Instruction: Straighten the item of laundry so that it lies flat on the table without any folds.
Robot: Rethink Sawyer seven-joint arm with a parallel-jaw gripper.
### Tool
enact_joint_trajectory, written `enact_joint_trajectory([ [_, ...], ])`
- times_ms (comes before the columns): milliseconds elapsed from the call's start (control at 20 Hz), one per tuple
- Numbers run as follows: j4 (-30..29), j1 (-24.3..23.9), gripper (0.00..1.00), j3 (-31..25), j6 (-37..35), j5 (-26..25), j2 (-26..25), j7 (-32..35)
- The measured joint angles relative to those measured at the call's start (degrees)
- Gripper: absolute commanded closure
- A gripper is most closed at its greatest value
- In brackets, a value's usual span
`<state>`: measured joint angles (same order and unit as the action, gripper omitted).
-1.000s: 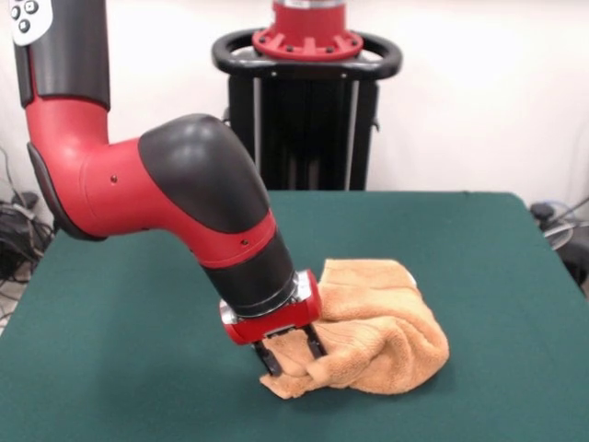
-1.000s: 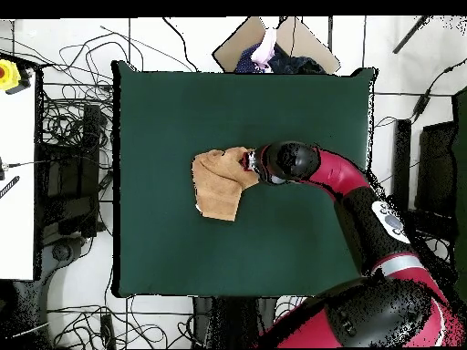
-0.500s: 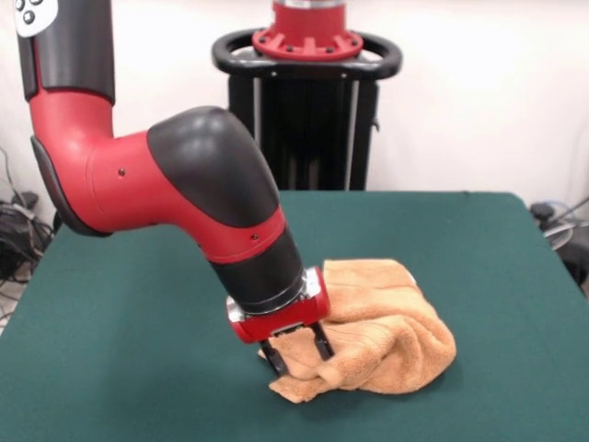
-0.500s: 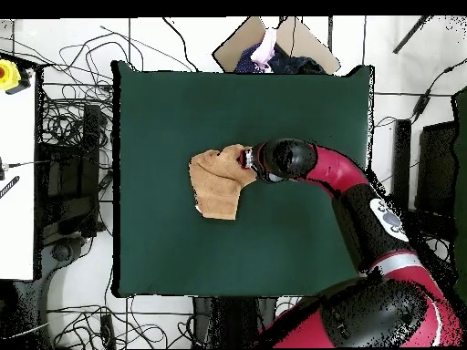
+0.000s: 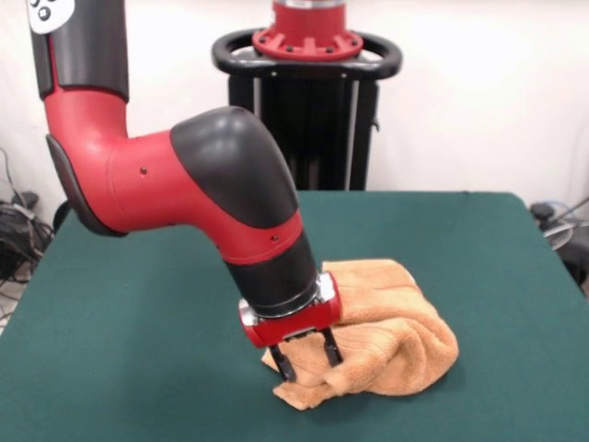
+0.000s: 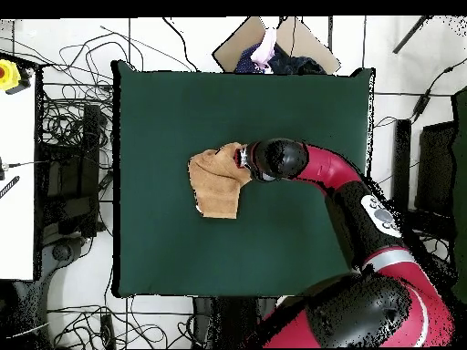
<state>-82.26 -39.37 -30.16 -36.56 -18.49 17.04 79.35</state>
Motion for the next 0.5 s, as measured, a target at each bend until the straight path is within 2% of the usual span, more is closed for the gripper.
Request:
enact_joint_trajectory([
  [200, 0.0, 1.5, 0.0, 1.5, 3.3, 0.0, 0.1, 0.0],
  [500, -0.3, 3.0, 0.0, 3.0, 3.9, -0.1, 1.2, 0.0],
])
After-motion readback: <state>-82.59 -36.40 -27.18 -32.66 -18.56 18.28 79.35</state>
